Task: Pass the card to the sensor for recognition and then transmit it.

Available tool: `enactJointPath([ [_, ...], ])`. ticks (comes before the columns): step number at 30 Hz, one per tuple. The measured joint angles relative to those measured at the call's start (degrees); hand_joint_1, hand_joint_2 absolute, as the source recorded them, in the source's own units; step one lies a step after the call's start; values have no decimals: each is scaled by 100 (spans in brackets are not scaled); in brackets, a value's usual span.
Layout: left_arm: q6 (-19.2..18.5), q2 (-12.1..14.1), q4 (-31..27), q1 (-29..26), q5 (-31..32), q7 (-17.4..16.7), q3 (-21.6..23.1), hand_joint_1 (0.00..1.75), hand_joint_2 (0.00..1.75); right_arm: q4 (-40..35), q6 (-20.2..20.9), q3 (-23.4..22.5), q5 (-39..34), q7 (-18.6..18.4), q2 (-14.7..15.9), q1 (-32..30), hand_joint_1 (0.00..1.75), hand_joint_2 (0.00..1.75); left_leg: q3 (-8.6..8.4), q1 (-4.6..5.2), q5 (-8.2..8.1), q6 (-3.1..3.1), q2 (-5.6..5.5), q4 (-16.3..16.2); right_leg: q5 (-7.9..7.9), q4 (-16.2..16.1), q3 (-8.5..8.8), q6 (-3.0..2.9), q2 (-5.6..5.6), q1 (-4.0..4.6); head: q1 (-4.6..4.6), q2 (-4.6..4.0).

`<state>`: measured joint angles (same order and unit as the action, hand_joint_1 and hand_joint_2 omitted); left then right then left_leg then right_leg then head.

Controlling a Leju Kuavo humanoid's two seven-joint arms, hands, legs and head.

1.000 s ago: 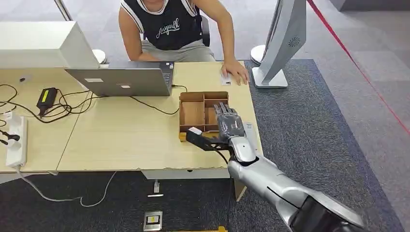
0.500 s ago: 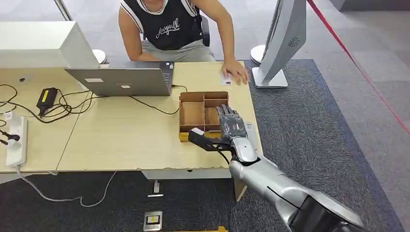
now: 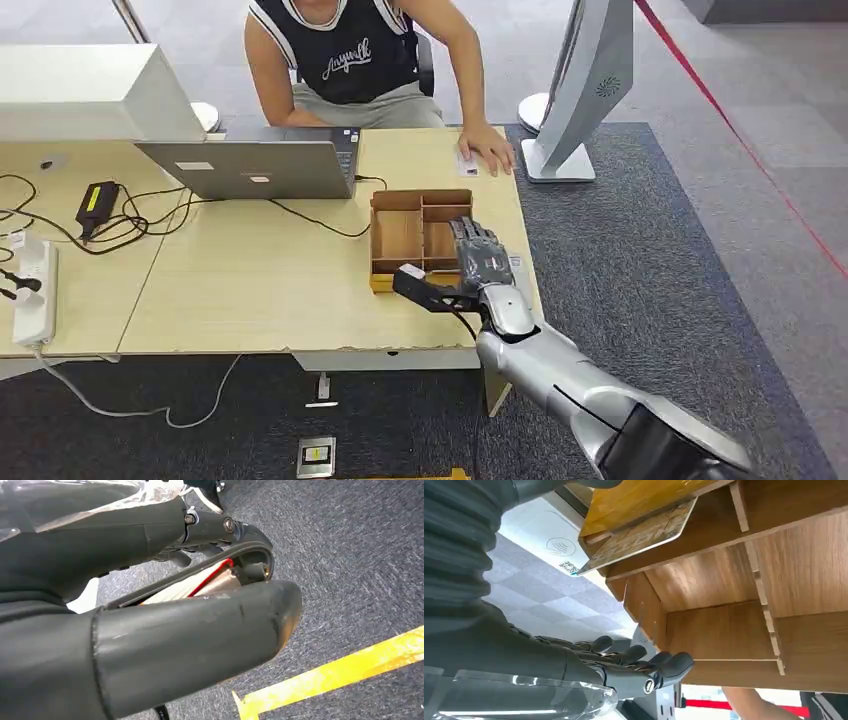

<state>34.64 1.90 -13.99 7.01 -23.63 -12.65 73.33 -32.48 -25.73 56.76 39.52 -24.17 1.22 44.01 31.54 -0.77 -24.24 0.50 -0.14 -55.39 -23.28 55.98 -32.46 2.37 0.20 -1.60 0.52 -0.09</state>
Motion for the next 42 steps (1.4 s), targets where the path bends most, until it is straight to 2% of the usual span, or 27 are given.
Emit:
enactJointPath([
  [3,0,0,0,1,0,2,0,0,0,7,0,0,-2,2,0,0,0,175,0,0,0,0,0,0,0,0,0,0,0,0,0,0],
  [4,0,0,0,1,0,6,0,0,0,11,0,0,-2,2,0,0,54,175,0,0,0,0,0,0,0,0,0,0,0,0,0,0],
  [5,0,0,0,2,0,13,0,0,0,17,0,0,-11,4,0,0,168,175,0,0,0,0,0,0,0,0,0,0,0,0,0,0],
  [6,0,0,0,3,2,17,0,0,0,26,0,0,-13,15,-2,0,175,175,0,0,0,0,0,0,0,0,0,0,0,0,0,0],
  [18,-7,2,2,9,35,2,0,0,0,33,26,0,-138,105,-35,-4,175,175,0,0,0,0,0,0,0,0,0,0,0,0,0,0],
  [32,-35,0,0,30,13,-64,0,0,0,92,201,9,-144,192,-334,65,175,175,0,0,0,0,1,0,0,0,0,0,0,0,0,2],
  [42,-35,0,0,32,9,-50,0,0,0,203,186,9,-168,216,-398,78,175,175,-2,0,0,0,1,0,0,0,0,0,0,0,0,0],
])
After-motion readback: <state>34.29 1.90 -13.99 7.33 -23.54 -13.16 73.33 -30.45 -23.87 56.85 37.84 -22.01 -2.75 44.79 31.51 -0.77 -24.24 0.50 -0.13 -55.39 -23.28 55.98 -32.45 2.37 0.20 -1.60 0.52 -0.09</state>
